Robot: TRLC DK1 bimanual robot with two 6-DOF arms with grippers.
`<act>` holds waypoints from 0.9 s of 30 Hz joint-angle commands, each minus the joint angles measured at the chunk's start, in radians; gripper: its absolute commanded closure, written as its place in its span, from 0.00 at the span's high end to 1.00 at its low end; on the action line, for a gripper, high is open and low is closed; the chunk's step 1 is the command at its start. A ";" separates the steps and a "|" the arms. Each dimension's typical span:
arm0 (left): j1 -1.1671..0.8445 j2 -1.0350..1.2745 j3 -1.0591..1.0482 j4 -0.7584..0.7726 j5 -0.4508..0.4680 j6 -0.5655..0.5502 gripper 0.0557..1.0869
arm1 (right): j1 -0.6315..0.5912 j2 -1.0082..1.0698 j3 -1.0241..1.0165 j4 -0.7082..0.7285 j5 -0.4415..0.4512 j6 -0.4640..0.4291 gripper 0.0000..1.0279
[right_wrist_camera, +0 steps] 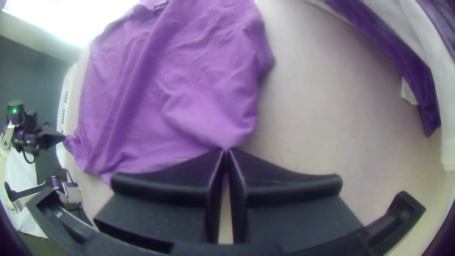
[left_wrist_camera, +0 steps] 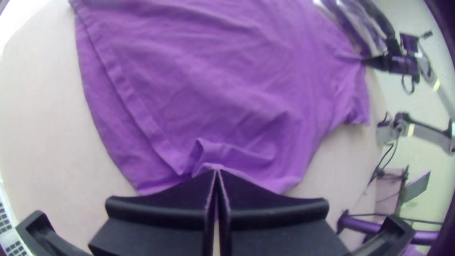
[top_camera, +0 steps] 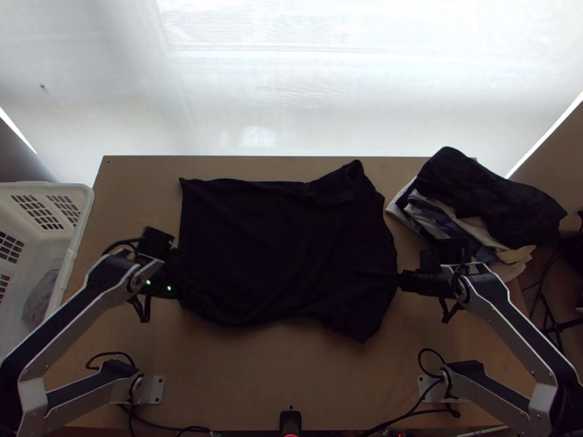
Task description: Fold the t-shirt
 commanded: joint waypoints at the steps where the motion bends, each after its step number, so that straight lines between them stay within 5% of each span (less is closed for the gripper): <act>1: 0.207 -0.007 0.194 -0.066 0.213 -0.165 0.03 | -0.015 -0.060 0.038 -0.035 -0.018 -0.016 0.03; 13: 0.374 -0.034 0.267 0.018 0.307 -0.402 0.03 | -0.058 -0.208 0.206 0.092 -0.050 0.082 0.03; 20: 0.426 0.018 0.364 0.173 0.324 -0.568 0.03 | -0.055 0.007 0.502 0.165 -0.028 0.097 0.03; 27: 0.419 0.292 0.648 0.173 0.307 -0.606 0.03 | -0.021 0.320 0.877 0.166 -0.005 0.096 0.03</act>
